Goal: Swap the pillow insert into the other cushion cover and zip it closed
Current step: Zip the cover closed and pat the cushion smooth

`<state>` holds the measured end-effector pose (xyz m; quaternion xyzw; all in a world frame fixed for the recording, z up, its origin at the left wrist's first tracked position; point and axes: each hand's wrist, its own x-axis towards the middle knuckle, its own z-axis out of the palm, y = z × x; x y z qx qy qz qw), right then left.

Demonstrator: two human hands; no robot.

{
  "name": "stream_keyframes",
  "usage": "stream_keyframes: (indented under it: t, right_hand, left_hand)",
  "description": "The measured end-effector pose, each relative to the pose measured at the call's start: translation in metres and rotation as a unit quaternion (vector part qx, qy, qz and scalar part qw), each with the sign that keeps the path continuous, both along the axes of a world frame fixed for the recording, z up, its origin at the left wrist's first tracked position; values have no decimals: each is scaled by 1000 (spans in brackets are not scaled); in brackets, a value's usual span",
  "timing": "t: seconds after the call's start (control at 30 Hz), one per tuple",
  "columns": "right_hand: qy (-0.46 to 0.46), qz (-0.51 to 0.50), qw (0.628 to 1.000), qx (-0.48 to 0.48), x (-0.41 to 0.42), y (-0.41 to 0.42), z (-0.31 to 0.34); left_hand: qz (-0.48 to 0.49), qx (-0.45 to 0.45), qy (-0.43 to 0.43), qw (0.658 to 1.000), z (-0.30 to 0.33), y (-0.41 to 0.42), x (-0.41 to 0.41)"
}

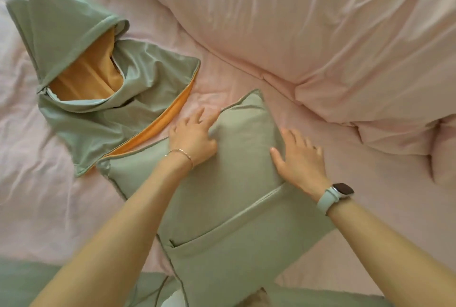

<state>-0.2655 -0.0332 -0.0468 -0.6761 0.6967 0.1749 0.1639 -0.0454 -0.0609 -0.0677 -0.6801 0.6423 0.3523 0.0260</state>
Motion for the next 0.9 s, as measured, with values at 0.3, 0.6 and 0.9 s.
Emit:
stream_keyframes:
  t: [0.3, 0.6, 0.9]
  right_hand:
    - [-161, 21, 987, -4, 59, -5, -46]
    - [-117, 108, 987, -33, 57, 39, -65]
    - [-46, 41, 998, -19, 68, -58, -133]
  left_hand:
    - [44, -220, -103, 969, -36, 90, -5]
    - [3, -201, -141, 969, -67, 130, -20]
    - [75, -203, -188, 958, -133, 45, -23]
